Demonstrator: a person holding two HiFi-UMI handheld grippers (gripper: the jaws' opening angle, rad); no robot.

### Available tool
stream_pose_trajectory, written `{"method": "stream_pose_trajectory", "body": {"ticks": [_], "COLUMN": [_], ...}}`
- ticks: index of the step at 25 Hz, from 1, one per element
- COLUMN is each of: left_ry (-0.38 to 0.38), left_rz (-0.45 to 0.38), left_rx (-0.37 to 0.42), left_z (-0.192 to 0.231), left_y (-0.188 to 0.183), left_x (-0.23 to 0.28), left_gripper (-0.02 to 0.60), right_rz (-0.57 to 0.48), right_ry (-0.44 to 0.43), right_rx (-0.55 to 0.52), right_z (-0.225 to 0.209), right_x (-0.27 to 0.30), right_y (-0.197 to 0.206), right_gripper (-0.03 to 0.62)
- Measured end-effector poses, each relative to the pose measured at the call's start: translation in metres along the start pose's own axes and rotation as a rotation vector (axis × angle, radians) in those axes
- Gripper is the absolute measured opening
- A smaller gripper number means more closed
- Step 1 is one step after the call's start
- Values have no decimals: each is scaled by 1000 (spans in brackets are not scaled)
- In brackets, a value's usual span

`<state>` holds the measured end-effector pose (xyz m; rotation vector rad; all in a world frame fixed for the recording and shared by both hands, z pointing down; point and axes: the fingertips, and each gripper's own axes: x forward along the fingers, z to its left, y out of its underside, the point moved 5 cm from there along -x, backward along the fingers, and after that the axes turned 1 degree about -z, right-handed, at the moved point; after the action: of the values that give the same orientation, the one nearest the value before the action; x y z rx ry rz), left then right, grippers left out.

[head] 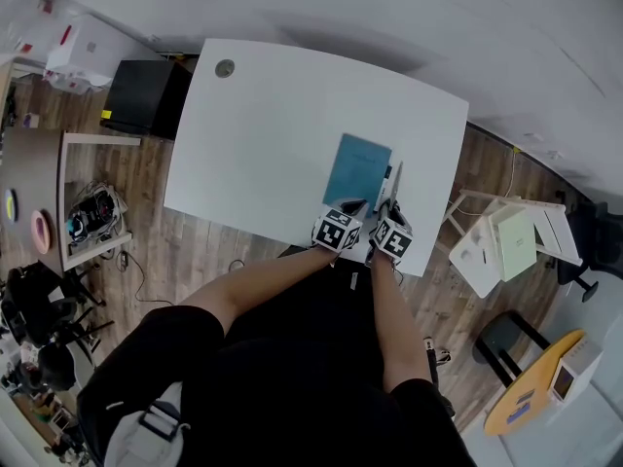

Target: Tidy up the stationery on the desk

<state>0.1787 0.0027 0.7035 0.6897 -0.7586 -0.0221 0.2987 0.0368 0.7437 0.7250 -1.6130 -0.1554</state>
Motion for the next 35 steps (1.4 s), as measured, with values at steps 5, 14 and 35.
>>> {"method": "stream_pose_trajectory", "body": {"ticks": [5,14,35], "left_ry": [-7,13,27], "left_rz": [-8,-34,-474], "left_rx": [-4,2,20], "left_z": [3,-6,-171], "left_y": [3,10,93], "left_x": [-5,-16,-245], "left_gripper": [14,14,14], "right_rz": [-18,-102,-491], "right_ry": [5,-69,-433], "right_rx": [27,57,-70], "right_z": [1,11,57], "right_x": [-7,-37,-325], "right_y": [2,4,118], "right_gripper": [112,112,64]}}
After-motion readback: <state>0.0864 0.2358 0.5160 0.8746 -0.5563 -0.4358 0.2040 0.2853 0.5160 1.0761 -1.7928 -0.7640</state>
